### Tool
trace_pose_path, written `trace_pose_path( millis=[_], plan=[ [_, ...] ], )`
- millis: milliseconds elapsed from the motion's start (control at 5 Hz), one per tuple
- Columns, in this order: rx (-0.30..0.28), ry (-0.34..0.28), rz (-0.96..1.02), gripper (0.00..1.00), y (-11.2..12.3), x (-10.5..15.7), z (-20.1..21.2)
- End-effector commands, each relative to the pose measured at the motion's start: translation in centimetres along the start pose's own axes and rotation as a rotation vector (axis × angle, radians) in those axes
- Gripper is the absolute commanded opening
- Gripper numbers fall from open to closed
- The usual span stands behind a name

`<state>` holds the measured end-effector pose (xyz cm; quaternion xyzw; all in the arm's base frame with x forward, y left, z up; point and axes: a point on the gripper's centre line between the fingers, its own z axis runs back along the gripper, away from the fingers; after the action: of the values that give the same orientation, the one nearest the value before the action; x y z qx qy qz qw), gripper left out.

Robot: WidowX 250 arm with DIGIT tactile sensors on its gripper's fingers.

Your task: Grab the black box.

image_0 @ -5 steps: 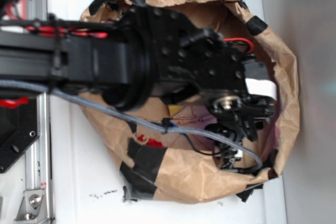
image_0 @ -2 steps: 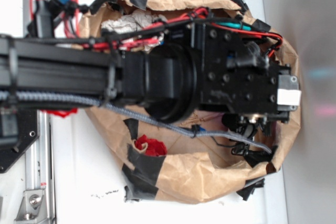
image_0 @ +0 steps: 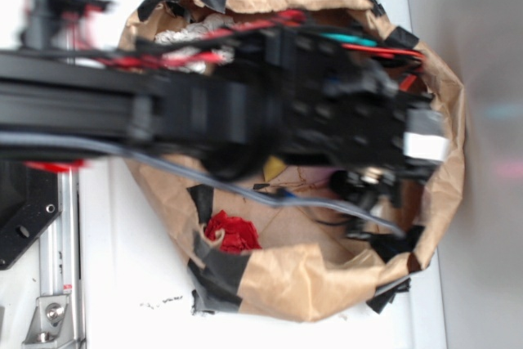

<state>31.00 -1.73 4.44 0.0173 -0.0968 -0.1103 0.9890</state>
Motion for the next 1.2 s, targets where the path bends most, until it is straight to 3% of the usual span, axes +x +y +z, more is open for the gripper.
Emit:
trace_pose_path(
  millis=[0,200,400,600,800,1000],
  plan=[
    [0.029,-0.043,-0.031,0.00,-1.6,-2.6,2.8],
    [0.014,-0.015,-0.061,0.00,-1.4,-1.5,4.5],
    [-0.046,0.006,-0.063,1.00,0.4,0.6,4.6],
    [-0.067,-0.009,-0.145,1.00,1.4,2.4,4.7],
    [-0.038,0.022,-0.168,1.00,1.9,2.2,3.4],
    [-0.133,0.043,-0.205,1.00,1.3,0.7,2.8]
  ],
)
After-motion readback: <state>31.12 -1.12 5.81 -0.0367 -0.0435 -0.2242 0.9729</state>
